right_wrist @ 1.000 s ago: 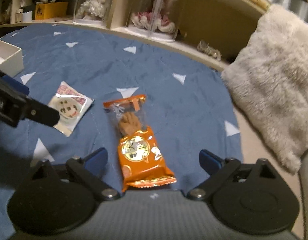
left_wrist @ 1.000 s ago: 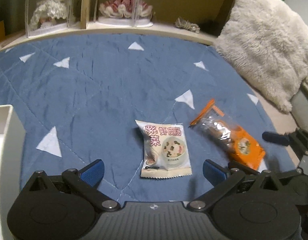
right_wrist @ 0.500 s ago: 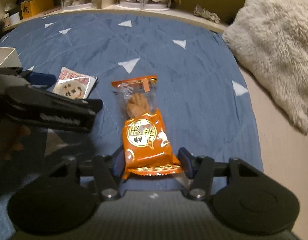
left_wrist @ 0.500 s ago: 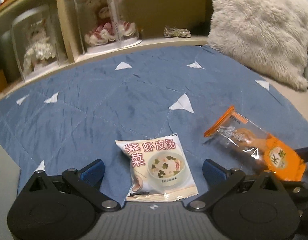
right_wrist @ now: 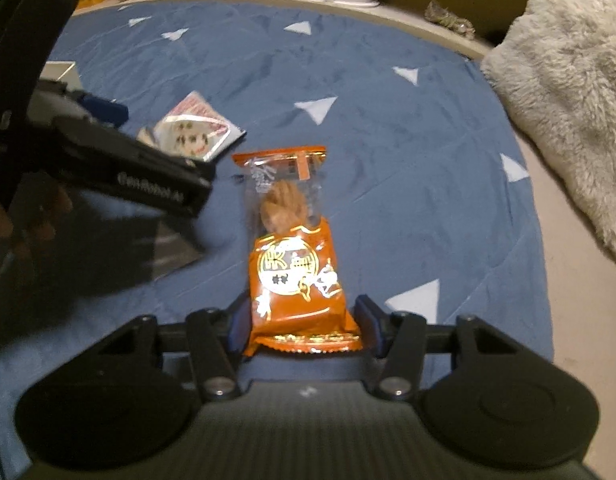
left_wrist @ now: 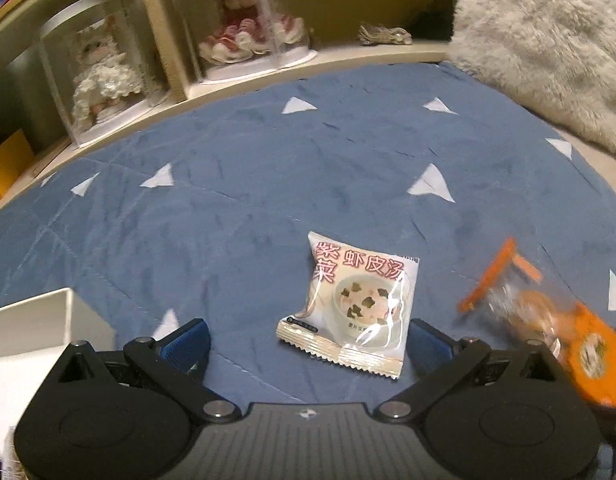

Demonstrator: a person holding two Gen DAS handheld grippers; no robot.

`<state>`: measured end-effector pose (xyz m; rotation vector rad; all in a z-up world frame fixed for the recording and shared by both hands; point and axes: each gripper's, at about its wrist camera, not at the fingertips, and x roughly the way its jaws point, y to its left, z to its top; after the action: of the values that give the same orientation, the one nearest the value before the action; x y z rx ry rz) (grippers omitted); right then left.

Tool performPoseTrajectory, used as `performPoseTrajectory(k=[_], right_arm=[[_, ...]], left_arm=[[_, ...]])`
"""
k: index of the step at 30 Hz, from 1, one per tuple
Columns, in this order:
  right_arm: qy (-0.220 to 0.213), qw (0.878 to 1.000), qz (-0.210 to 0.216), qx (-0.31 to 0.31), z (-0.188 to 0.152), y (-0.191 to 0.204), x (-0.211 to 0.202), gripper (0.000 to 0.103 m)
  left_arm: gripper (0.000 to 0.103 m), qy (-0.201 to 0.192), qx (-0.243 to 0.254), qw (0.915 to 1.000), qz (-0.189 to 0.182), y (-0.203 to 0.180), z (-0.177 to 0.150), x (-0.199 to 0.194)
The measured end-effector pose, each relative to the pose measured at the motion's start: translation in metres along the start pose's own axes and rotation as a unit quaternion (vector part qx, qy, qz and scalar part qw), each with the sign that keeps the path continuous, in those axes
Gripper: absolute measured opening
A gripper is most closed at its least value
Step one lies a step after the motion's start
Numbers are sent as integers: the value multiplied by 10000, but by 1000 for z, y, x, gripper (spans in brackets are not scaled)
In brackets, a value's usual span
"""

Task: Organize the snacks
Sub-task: 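Grasp the white soup packet with left tool while right tool grasps the orange pack, then carry the white soup packet and orange pack over the white tray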

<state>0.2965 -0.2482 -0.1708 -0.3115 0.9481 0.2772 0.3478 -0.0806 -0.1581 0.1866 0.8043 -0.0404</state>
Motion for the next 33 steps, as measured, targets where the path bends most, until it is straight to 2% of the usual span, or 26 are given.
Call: performPoseTrajectory(k=[5, 6, 8, 10, 13, 16, 18, 20, 25, 33], right_arm=[[197, 9988, 366, 266, -1, -1, -10, 61], [117, 9987, 422, 272, -1, 0, -13, 63], [-57, 9988, 395, 278, -1, 0, -17, 81], [-160, 9992, 291, 228, 0, 1, -16, 83], [-184, 9992, 279, 200, 4, 3, -11, 83], [-152, 9989, 354, 259, 8, 1, -4, 78], [-83, 9988, 382, 280, 11, 3, 1, 68], [24, 9989, 409, 249, 11, 4, 6, 58], [49, 9987, 381, 336, 8, 6, 2, 51], [-136, 9978, 299, 578, 5, -4, -7, 49]], left_arm=[[103, -359, -75, 9986, -384, 7, 4, -2], [103, -381, -22, 9983, -451, 6, 4, 1], [103, -380, 59, 9977, -554, 2, 4, 5], [103, -345, 58, 9974, -635, -2, 3, 9], [102, -394, 98, 9976, -559, -9, 4, 11], [92, -422, 148, 9978, -488, -12, 3, 12], [87, -435, 170, 9974, -549, -12, 2, 12], [77, -436, 168, 9972, -582, -12, 2, 11], [56, -412, 88, 9968, -675, -7, 2, 4], [54, -428, -453, 9934, -965, 10, -1, -17]])
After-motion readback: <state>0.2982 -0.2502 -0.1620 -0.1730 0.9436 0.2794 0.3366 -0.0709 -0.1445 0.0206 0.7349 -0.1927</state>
